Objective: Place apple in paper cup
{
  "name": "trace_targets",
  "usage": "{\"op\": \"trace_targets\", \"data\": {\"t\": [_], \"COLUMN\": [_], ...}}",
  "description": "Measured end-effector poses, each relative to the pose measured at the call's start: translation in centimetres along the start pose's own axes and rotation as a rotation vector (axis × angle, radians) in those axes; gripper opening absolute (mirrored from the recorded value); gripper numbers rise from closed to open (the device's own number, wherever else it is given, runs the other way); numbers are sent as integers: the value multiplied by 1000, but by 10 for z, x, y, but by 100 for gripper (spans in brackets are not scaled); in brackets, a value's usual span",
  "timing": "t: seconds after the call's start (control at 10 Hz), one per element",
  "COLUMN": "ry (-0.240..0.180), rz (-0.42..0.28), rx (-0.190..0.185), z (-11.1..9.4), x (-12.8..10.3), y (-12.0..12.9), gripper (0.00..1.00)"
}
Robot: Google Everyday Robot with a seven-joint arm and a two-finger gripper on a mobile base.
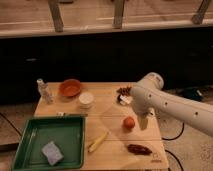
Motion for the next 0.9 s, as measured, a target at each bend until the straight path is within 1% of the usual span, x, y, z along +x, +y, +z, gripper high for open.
{"op": "trace_targets", "data": {"t": [0.2, 0.4, 0.6, 0.8, 0.9], "ry": [-7, -14, -21, -33, -40], "rz": [-35, -74, -101, -132, -146], "rx": [0, 0, -5, -8, -10], "z": [9, 25, 31, 42, 51], "x": [-4, -10, -10, -13, -13], "y": [-2, -3, -2, -5, -6], "gripper": [80, 80, 80, 80, 80]}}
